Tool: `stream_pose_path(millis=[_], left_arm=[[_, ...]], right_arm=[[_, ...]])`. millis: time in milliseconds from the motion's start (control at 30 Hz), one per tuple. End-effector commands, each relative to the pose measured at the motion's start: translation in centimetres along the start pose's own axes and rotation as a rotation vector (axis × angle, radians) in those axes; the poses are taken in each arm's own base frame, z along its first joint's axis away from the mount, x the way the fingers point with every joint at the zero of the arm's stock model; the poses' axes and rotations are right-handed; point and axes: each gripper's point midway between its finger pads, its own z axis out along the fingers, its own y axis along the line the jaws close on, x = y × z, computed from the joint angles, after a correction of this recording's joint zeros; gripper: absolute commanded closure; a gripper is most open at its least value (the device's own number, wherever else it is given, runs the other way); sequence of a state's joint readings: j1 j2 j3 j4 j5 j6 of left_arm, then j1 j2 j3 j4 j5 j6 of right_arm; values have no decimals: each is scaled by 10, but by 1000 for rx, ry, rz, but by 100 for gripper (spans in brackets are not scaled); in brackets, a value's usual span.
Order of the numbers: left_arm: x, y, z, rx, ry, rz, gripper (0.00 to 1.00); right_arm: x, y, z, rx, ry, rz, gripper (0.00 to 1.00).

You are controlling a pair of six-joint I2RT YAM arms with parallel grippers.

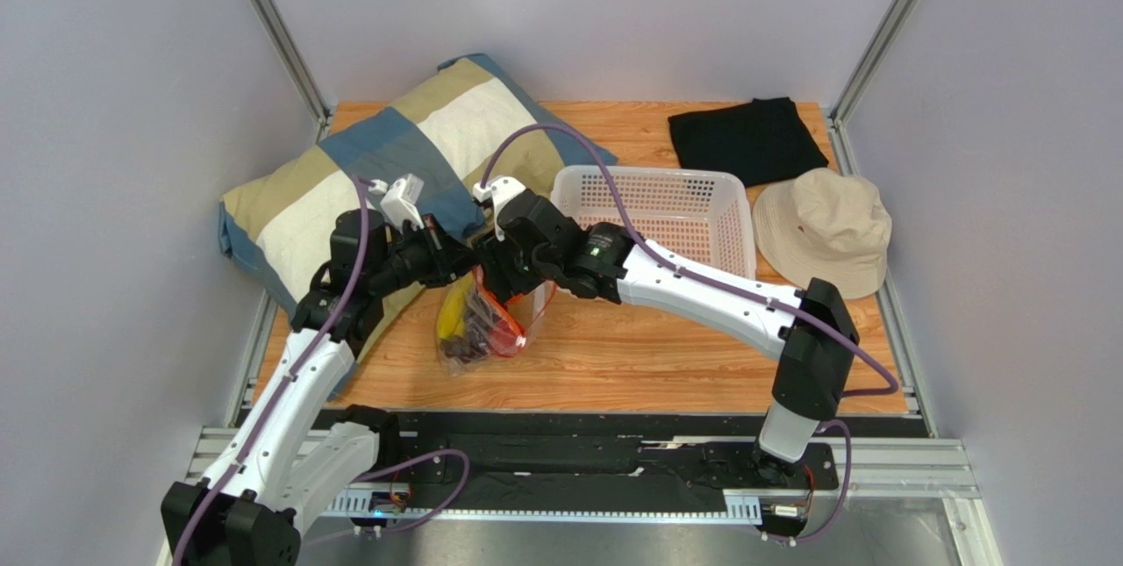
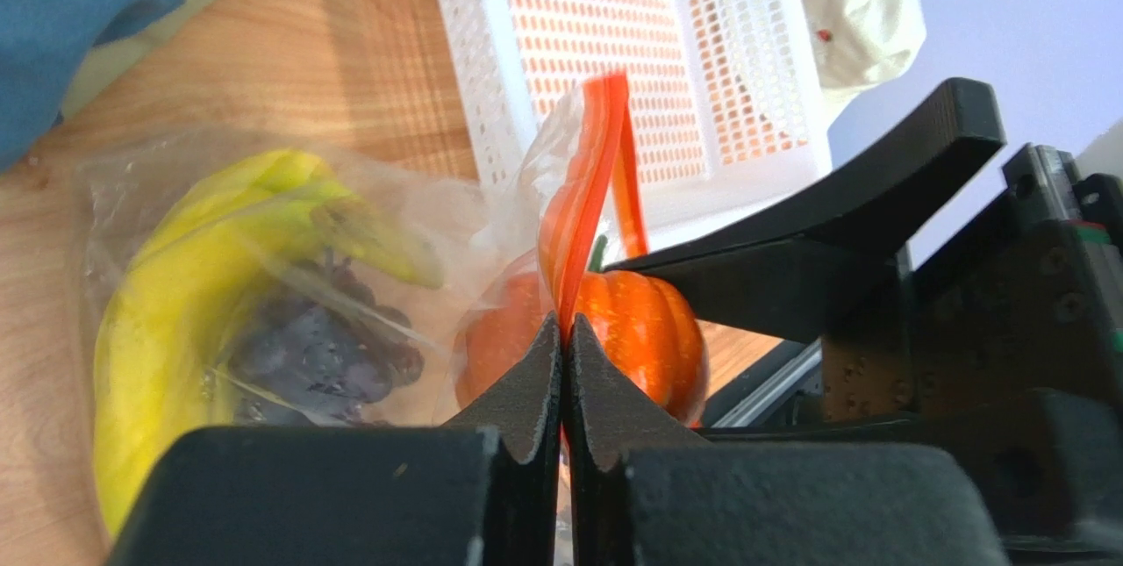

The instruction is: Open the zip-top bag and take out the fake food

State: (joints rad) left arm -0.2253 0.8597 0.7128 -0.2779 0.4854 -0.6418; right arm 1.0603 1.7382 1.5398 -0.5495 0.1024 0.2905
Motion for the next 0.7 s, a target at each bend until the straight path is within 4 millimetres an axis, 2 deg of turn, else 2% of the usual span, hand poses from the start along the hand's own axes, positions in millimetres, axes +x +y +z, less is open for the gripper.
stream_pose_path(millis=[0, 100, 133, 167, 200, 233, 267, 333, 367, 400, 433, 467, 500, 533, 567, 600, 667], left_arm=[[-25, -29, -11, 65, -67, 66, 100], [-27, -31, -15, 65, -75, 72, 100], [-27, -31, -15, 59, -78, 73, 100], [-27, -29, -16, 51, -80, 77, 100], [-27, -28, -15, 48, -81, 78, 100], [-26, -27, -14, 46, -75, 75, 100], [-26, -26, -13, 46, -75, 73, 100], [-25, -24, -10, 44, -67, 68, 100], [-25, -23, -8, 45, -68, 65, 100], [-25, -24, -8, 48, -67, 62, 100], [-25, -25, -7, 52, -62, 60, 100], [-27, -26, -7, 58, -67, 58, 100], [-27, -28, -7, 64, -68, 58, 100], [-28, -30, -8, 71, -70, 60, 100], [-29, -32, -8, 75, -70, 60, 100], [-28, -34, -9, 80, -68, 64, 100], [-29, -35, -9, 79, -67, 65, 100]], right_arm=[[-29, 10, -33, -24, -54, 60, 100], [-44, 7, -56, -62, -106, 134, 100], [-60, 0, -75, -81, -170, 169, 100], [-57, -8, -79, -83, -174, 194, 100], [-61, -18, -87, -72, -202, 213, 100], [-76, -36, -105, -54, -278, 233, 100], [-66, -50, -102, -28, -274, 241, 100], [-73, -74, -107, -56, -305, 286, 100], [-63, -72, -106, -122, -271, 297, 100], [-61, -86, -103, -90, -270, 323, 100], [-56, -112, -98, -9, -260, 326, 100], [-44, -144, -83, 134, -231, 328, 100], [-38, -175, -76, 253, -209, 333, 99], [-27, -196, -69, 328, -165, 325, 98], [-21, -206, -60, 330, -133, 334, 98], [-8, -218, -41, 329, -76, 367, 96], [5, -248, -32, 376, -42, 413, 93]])
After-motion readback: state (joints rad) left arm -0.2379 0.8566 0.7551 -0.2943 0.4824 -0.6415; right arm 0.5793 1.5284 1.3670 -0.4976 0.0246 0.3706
